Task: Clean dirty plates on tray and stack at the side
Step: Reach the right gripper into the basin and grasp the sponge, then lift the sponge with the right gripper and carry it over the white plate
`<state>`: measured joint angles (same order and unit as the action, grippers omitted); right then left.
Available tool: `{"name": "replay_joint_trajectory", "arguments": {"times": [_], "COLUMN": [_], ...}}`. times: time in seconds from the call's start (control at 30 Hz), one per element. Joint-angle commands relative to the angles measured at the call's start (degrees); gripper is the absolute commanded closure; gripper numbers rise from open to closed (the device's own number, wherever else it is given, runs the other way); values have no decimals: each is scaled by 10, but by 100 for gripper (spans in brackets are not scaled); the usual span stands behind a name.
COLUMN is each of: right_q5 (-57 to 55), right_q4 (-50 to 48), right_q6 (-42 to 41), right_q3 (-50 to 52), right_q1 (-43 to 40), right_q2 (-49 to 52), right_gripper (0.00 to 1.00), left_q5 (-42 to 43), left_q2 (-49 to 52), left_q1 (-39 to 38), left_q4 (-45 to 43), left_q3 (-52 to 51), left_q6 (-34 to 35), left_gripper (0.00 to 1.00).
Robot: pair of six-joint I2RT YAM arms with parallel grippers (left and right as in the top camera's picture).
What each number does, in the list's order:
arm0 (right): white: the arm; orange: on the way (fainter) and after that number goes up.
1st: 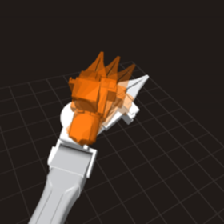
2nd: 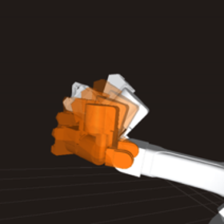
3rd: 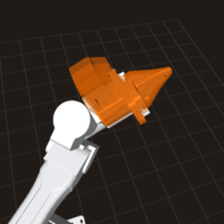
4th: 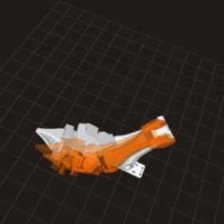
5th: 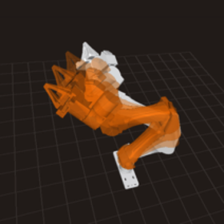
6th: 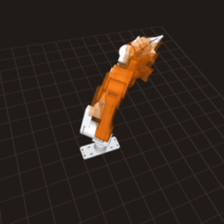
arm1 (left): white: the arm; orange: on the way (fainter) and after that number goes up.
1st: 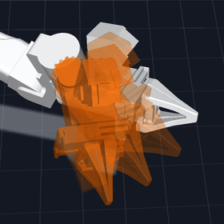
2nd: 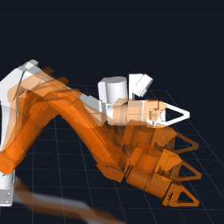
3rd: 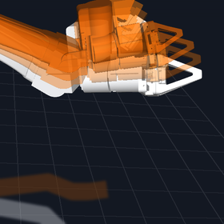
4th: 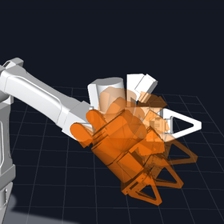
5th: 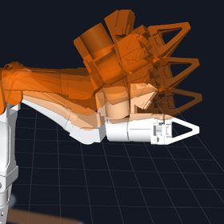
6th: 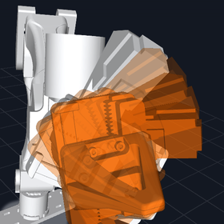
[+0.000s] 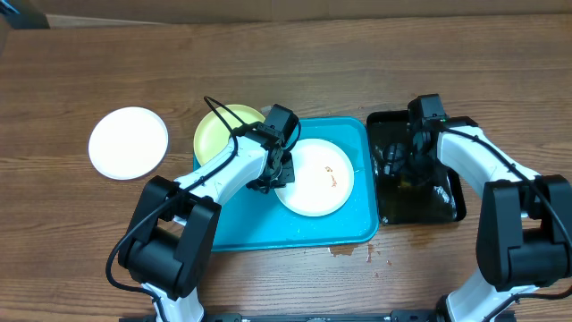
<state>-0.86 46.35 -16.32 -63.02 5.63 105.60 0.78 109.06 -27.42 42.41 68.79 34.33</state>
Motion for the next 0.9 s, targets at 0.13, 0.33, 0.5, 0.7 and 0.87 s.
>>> {"name": "replay_joint_trajectory", "arguments": {"times": [0.13,0.33,0.5,0.7,0.87], "right_q5": [5,5,5,5,5], "right_q4": [20,11,-3,-41,-58], "right_q6": [-2,-2,0,0,0], "right_q3": [19,19,19,19,19], "right_q1": [-4,-4,-4,-4,-4], "right_q2": [18,18,18,18,18], "right_gripper": [62,74,30,27,77], "left_q5": [-14,-14,-14,-14,-14], "left_q2": [12,12,12,12,12], "left_q1": [-4,-4,-4,-4,-4], "left_q4": [2,2,2,2,2], "left_q3": [-5,-5,-5,-5,-5], "left_q6": [-1,-1,-1,-1,-1], "left_gripper": [84,83,83,82,82]}}
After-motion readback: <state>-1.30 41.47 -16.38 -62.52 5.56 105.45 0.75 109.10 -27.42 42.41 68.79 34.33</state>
